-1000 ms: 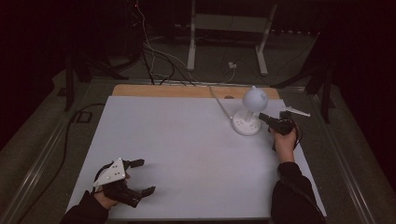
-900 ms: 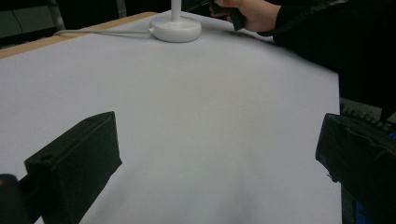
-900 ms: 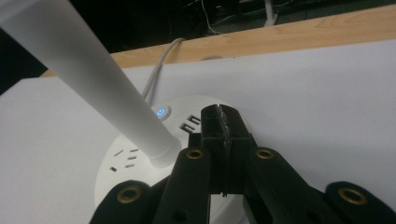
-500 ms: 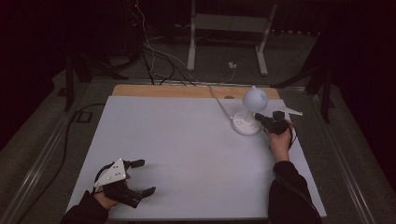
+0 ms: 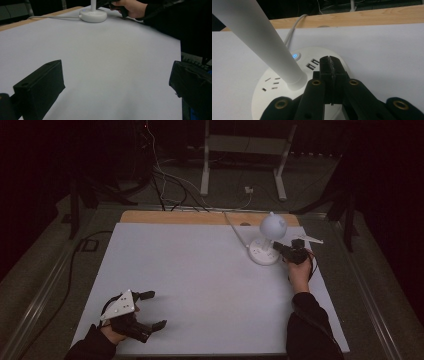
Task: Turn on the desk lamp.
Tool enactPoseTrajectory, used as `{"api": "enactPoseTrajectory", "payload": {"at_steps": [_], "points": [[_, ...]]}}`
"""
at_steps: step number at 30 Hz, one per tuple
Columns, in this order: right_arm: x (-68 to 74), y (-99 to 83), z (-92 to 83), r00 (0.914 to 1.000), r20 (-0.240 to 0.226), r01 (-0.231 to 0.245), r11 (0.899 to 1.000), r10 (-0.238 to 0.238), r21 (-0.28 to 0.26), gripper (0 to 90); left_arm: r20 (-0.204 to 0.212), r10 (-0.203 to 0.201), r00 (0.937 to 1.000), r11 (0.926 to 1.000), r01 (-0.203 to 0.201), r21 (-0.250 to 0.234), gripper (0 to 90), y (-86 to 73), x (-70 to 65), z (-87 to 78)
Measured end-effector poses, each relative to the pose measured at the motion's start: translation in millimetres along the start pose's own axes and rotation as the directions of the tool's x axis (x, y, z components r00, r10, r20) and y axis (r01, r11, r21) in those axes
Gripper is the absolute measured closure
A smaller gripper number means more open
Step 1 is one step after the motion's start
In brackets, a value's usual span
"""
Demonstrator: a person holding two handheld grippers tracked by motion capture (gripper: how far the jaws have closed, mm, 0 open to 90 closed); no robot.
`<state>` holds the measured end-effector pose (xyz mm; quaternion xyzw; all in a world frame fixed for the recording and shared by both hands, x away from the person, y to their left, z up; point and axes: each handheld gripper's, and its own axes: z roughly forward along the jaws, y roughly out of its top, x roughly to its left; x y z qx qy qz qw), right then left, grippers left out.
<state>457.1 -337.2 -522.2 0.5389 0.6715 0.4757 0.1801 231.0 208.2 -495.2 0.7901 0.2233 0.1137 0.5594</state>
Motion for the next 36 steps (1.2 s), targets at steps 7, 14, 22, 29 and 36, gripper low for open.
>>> {"api": "enactPoseTrajectory", "payload": {"at_steps": [7, 14, 22, 29, 36], "points": [[0.2, 0.0, 0.6, 1.0, 0.001, 0.01, 1.0, -0.01, -0.001, 90.0, 0.001, -0.001, 1.0, 1.0, 0.001, 0.001, 0.4, 0.0, 0.0, 0.0], [0.1, 0.1, 0.6, 0.9999, 0.006, 0.012, 1.0, -0.012, -0.001, 90.0, 0.003, -0.002, 1.0, 1.0, 0.002, 0.0, 0.4, 0.0, -0.1, 0.0], [-0.8, 0.5, 0.8, 0.9999, 0.004, 0.01, 1.0, -0.01, 0.0, 90.0, 0.005, -0.003, 1.0, 1.0, 0.003, 0.0, 0.3, -0.2, 0.2, 0.1], [-0.8, -0.2, 1.0, 0.9999, 0.004, 0.009, 1.0, -0.009, -0.005, 90.0, 0.006, -0.005, 1.0, 1.0, 0.005, 0.001, 0.4, -0.2, 0.4, 0.1], [-1.9, -1.3, 0.9, 0.9999, 0.0, 0.012, 1.0, -0.012, -0.011, 90.0, 0.006, -0.005, 1.0, 1.0, 0.005, 0.002, 0.3, -0.3, 0.2, 0.3]]}}
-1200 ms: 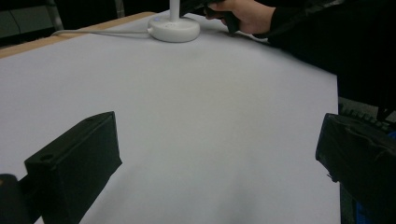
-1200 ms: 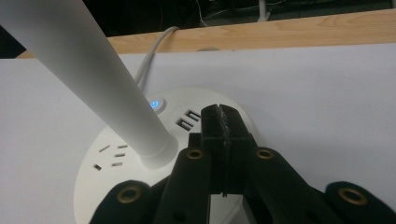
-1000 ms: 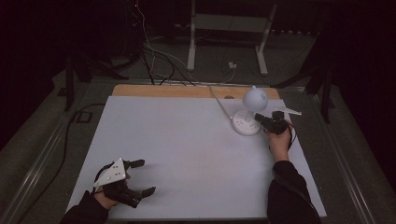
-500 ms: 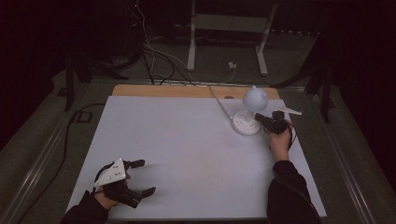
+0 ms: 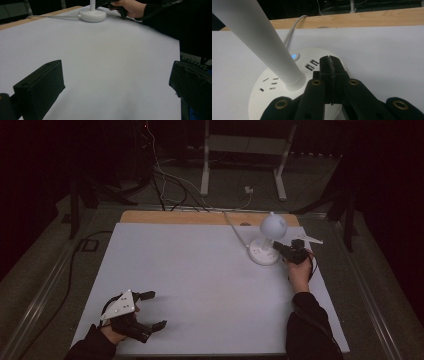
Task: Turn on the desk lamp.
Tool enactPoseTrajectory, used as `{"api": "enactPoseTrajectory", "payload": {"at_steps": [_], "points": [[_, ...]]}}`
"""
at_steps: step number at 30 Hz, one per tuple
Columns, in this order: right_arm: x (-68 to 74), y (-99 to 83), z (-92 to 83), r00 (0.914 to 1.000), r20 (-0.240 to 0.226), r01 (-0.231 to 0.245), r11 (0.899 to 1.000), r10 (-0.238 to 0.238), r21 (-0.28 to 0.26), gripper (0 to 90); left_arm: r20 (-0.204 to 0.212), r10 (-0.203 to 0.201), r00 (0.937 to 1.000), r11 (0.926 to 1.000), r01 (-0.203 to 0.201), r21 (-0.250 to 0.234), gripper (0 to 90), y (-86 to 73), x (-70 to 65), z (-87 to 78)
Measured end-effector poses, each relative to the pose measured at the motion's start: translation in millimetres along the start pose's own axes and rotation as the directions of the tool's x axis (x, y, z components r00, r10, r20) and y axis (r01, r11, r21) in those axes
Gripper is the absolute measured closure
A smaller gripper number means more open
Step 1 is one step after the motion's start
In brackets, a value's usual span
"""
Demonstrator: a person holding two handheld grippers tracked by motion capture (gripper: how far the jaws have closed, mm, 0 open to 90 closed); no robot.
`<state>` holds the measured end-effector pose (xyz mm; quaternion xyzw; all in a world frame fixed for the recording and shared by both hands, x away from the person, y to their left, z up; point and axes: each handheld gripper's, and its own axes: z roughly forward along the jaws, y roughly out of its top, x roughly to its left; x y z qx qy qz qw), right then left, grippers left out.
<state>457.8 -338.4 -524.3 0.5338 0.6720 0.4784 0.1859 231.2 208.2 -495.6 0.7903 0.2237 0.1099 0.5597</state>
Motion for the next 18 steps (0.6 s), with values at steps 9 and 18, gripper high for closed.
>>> {"api": "enactPoseTrajectory", "payload": {"at_steps": [9, 18], "points": [[0.4, 1.0, -3.8, 0.9997, -0.005, -0.022, 0.999, 0.022, -0.023, 80.6, -0.001, 0.001, 1.0, 1.0, -0.001, -0.002, 0.3, 0.2, 0.3, -0.4], [2.1, 5.0, -9.6, 0.9992, -0.041, -0.004, 0.999, 0.002, -0.054, 50.5, -0.001, 0.004, 1.0, 1.0, -0.004, -0.002, 0.4, 0.3, 0.2, -0.5]]}}
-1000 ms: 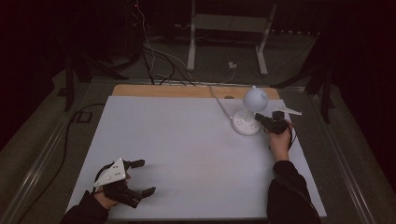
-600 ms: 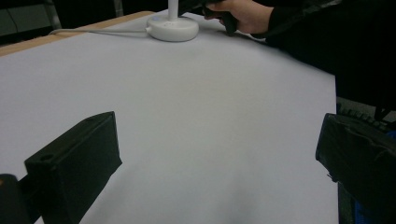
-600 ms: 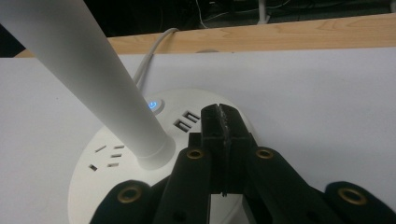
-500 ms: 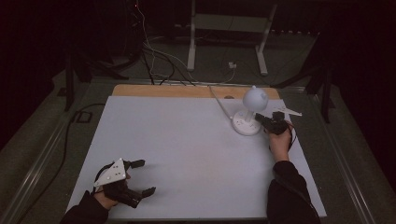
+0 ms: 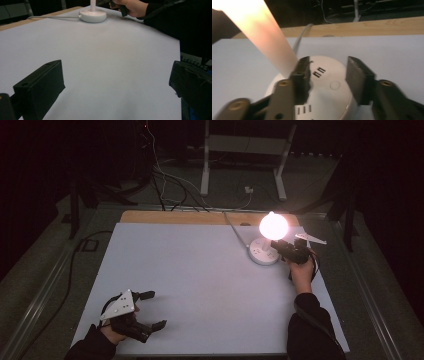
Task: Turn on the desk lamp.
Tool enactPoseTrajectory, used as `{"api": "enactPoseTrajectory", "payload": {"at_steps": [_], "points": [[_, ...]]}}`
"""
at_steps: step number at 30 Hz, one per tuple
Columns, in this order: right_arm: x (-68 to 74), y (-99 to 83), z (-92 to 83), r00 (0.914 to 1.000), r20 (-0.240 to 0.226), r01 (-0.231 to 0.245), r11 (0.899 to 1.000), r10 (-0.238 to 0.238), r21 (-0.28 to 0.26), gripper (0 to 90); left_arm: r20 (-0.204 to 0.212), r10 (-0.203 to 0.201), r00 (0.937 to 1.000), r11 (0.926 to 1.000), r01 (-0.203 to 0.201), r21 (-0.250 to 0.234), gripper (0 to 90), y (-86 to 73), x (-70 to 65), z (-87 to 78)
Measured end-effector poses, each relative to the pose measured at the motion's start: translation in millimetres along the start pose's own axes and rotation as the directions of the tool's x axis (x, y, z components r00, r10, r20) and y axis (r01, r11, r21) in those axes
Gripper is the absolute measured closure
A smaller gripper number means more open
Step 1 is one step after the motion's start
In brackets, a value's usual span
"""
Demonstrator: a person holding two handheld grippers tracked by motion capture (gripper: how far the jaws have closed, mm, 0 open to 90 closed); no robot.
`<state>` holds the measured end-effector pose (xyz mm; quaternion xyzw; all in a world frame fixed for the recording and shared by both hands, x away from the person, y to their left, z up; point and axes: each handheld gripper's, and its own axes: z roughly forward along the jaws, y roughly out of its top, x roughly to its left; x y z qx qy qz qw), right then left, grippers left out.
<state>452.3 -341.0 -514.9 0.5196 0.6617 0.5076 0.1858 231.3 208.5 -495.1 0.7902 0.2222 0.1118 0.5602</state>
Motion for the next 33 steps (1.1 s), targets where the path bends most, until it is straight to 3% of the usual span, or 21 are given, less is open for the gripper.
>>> {"api": "enactPoseTrajectory", "payload": {"at_steps": [7, 12, 14, 17, 21, 33], "points": [[1.7, 3.5, -12.6, 0.9992, -0.011, 0.039, 0.999, -0.039, -0.008, 18.1, 0.003, 0.003, 1.0, 1.0, -0.003, -0.002, 0.3, 0.7, -1.2, 0.2], [-1.2, 5.4, -20.7, 0.9986, -0.029, 0.045, 0.999, -0.045, 0.019, 7.2, 0.003, 0.001, 1.0, 1.0, -0.001, -0.005, 0.3, 0.6, -0.4, -0.1], [-2.3, 6.3, -23.5, 0.9974, -0.058, 0.045, 0.999, -0.043, 0.029, 1.4, 0.003, 0.0, 1.0, 1.0, 0.0, -0.006, 0.4, 0.5, -0.1, -0.3], [-1.5, 7.7, -26.3, 0.9944, -0.092, 0.056, 0.997, -0.052, 0.047, 0.0, 0.003, 0.002, 1.0, 1.0, -0.002, -0.006, 0.4, 0.7, -0.4, -0.3], [3.1, 7.8, -29.1, 0.9919, -0.091, 0.089, 0.996, -0.088, 0.008, 0.0, 0.003, 0.001, 1.0, 1.0, -0.001, -0.006, 0.4, 0.6, -0.1, -0.1], [19.3, 1.3, -43.7, 0.9836, -0.118, 0.141, 0.989, -0.136, 0.035, 0.0, 0.008, 0.003, 1.0, 1.0, -0.003, -0.009, 0.4, 0.8, -0.5, -1.0]]}}
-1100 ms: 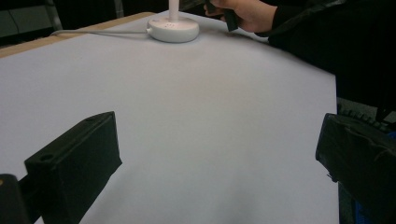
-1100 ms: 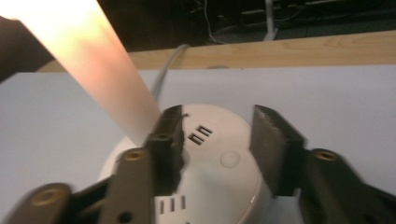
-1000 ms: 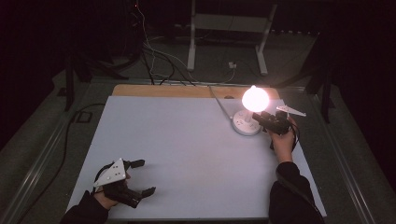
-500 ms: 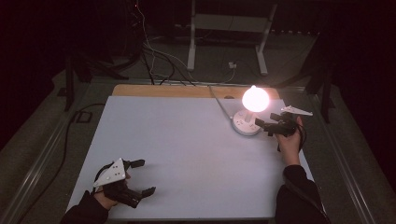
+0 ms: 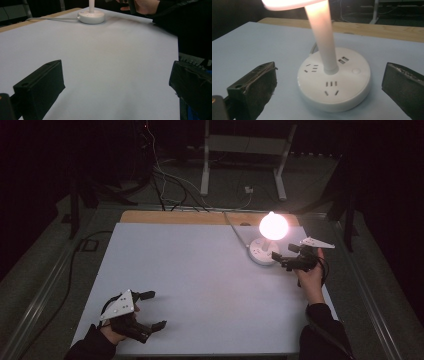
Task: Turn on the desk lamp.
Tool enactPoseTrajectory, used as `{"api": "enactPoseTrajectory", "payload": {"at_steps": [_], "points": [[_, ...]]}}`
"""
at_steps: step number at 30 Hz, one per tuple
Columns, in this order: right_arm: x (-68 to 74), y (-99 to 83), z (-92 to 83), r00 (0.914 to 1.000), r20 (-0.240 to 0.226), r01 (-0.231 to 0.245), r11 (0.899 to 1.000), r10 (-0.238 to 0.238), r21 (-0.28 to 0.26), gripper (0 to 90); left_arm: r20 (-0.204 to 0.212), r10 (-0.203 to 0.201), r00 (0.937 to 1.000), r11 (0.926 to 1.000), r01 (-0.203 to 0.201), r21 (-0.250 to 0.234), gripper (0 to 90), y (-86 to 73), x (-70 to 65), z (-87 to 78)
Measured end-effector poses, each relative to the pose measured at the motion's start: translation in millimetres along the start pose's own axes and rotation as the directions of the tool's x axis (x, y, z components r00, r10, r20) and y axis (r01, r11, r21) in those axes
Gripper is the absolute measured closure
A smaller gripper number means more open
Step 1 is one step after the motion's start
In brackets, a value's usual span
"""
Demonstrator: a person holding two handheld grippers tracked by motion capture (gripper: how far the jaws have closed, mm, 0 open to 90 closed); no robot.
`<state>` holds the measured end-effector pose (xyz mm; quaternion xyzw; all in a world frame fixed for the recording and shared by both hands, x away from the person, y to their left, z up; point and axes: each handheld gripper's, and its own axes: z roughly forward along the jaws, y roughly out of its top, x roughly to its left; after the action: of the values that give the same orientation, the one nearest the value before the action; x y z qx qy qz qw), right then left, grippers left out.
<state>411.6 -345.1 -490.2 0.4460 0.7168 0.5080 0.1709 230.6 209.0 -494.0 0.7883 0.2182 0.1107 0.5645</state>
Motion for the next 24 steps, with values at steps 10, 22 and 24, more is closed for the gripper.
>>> {"api": "enactPoseTrajectory", "payload": {"at_steps": [10, 22, 24], "points": [[17.4, -2.1, -9.5, 0.9993, -0.033, 0.018, 1.0, -0.018, 0.007, 0.0, 0.0, 0.0, 1.0, 1.0, 0.0, 0.002, 0.4, 0.1, 0.4, 0.6], [56.8, -1.8, -32.9, 0.9912, -0.111, 0.071, 0.997, -0.072, -0.019, 0.0, 0.0, 0.001, 1.0, 1.0, -0.001, 0.0, 0.3, -0.4, -0.4, -1.0], [62.2, -4.5, -35.7, 0.9894, -0.12, 0.081, 0.997, -0.082, -0.016, 0.0, -0.001, -0.001, 1.0, 1.0, 0.001, -0.005, 0.4, -0.2, -0.5, -1.7]]}}
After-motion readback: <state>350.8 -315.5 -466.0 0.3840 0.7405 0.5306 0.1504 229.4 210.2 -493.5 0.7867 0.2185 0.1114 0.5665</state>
